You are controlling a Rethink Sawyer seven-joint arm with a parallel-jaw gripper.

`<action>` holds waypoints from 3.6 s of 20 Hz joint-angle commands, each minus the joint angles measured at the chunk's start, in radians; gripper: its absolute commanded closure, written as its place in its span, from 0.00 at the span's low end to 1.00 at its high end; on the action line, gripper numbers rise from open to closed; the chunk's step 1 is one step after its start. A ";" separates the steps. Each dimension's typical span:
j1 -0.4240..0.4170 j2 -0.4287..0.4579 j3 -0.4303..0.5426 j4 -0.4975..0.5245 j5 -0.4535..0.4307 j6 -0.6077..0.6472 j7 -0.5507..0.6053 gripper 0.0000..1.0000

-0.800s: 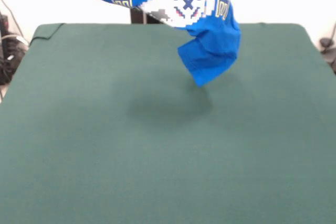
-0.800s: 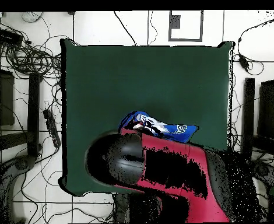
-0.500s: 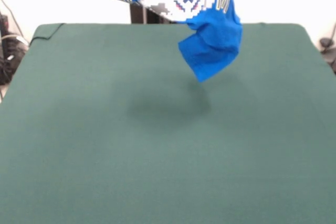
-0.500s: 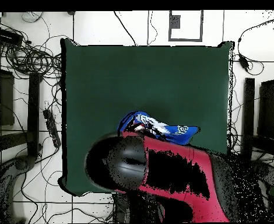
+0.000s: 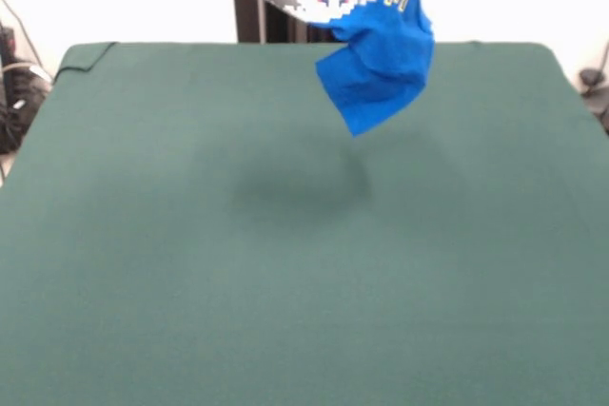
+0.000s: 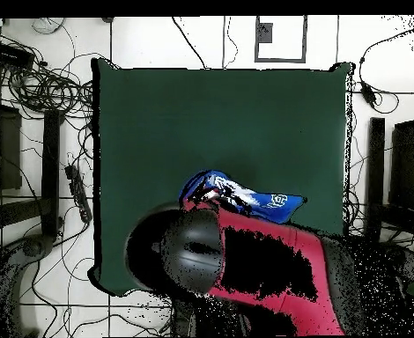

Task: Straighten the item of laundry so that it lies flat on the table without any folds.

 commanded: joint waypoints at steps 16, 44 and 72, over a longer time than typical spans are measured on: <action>-0.064 0.211 0.141 0.117 0.039 -0.223 0.043 1.00; -0.030 0.355 0.158 0.052 0.031 -0.299 0.064 1.00; 0.084 0.382 0.089 0.014 0.055 -0.504 0.207 0.00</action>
